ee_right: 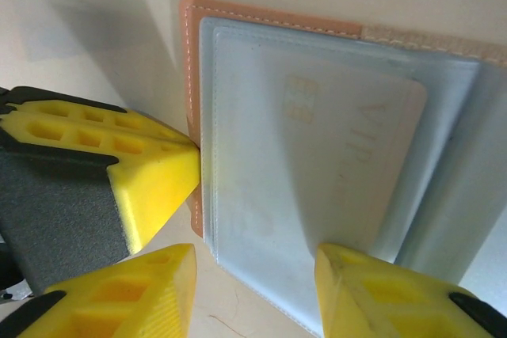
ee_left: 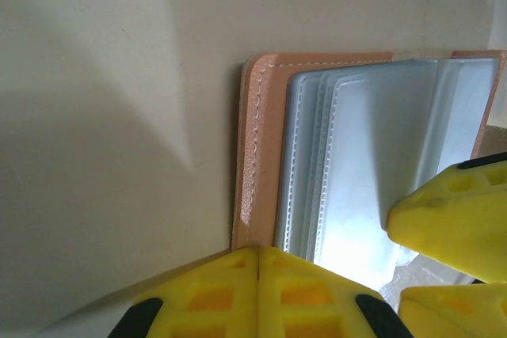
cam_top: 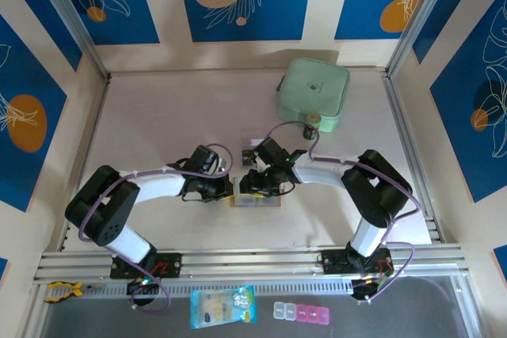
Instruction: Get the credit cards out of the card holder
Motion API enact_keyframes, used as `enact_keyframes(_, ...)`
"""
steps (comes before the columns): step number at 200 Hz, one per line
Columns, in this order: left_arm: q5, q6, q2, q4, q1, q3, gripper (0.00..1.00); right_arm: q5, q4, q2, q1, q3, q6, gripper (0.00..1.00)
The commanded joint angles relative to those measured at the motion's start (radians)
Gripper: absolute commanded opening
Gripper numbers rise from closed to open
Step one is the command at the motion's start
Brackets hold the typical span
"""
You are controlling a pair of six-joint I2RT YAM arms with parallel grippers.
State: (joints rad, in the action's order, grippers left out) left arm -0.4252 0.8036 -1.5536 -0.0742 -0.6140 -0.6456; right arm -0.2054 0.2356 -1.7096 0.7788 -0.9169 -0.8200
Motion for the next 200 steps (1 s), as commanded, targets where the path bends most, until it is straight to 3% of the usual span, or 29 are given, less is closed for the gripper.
enact_keyframes(1, 0.003, -0.014, -0.014, -0.021, -0.010, 0.012, 0.00, 0.027, 0.062, -0.009, 0.007, -0.027, -0.001, 0.44)
enact_keyframes(64, 0.005, -0.017, -0.014, -0.032, -0.010, 0.004, 0.00, 0.028, 0.072, 0.022, -0.012, 0.005, 0.018, 0.43)
enact_keyframes(200, 0.035, -0.013, 0.071, -0.098, -0.017, -0.071, 0.02, -0.137, -0.123, 0.046, -0.087, 0.137, 0.003, 0.36)
